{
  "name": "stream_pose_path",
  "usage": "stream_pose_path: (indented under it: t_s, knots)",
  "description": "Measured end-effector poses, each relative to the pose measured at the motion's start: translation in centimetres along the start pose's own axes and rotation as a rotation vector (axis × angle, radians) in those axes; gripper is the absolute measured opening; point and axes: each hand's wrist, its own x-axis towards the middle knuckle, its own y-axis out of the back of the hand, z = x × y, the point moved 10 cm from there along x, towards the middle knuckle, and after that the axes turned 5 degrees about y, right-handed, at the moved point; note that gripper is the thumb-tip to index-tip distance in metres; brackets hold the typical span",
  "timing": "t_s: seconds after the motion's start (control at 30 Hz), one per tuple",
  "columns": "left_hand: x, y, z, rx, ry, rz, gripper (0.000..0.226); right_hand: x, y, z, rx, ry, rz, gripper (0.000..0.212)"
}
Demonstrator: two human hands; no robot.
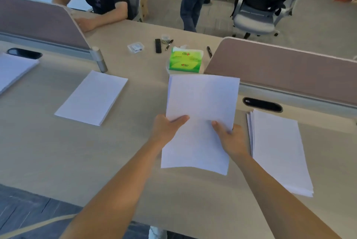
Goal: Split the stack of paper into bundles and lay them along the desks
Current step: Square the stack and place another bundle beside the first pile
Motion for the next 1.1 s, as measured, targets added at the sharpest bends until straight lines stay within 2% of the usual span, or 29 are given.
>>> stream_pose_path:
  t_s: [0.13, 0.27, 0.33, 0.47, 0.5, 0.63, 0.67, 0.77, 0.87, 0.93, 1.1]
  knots:
    - [0.6, 1.9, 1.7, -0.100, -0.022, -0.052, 0.010, 0.8, -1.1, -4.3, -0.006, 0.081, -0.030, 0.006]
    - [1.8, 3.4, 2.3, -0.213, 0.024, -0.029, 0.008, 2.2, -2.5, -6.1, 0.043, 0.084, -0.107, 0.009]
    - [2.0, 3.8, 1.9, -0.176, 0.059, -0.008, 0.025, 3.2, -3.1, -5.5, 0.089, 0.029, -0.128, 0.008]
    - [2.5, 5.3, 0.0, 0.098, 0.092, 0.167, 0.077, 5.0, -5.6, -1.2, 0.097, -0.150, -0.171, 0.021]
    - [2.3, 5.5, -0.3, 0.139, 0.115, 0.180, 0.079, 5.2, -6.5, 0.0, 0.085, -0.201, -0.185, 0.025]
    - [2.7, 7.4, -0.9, 0.224, 0.161, 0.238, 0.062, 5.5, -10.2, 2.5, 0.093, -0.315, -0.240, 0.025]
    - [3.4, 7.9, -1.5, 0.247, 0.184, 0.243, 0.063, 5.7, -11.1, 3.0, 0.081, -0.345, -0.250, 0.025]
    - [6.2, 9.5, -3.9, 0.244, 0.287, 0.251, 0.089, 6.8, -13.7, 4.1, 0.068, -0.398, -0.273, 0.023]
    - [9.4, 10.8, -4.8, 0.249, 0.313, 0.250, 0.060, 8.9, -15.5, 5.0, 0.021, -0.402, -0.235, 0.019]
    - [11.9, 10.8, -5.3, 0.303, 0.306, 0.209, 0.050, 10.0, -16.3, 6.0, -0.026, -0.418, -0.188, 0.023]
    - [18.0, 11.6, -7.4, 0.467, 0.323, 0.139, 0.059, 12.3, -19.1, 8.3, -0.140, -0.449, -0.116, 0.030]
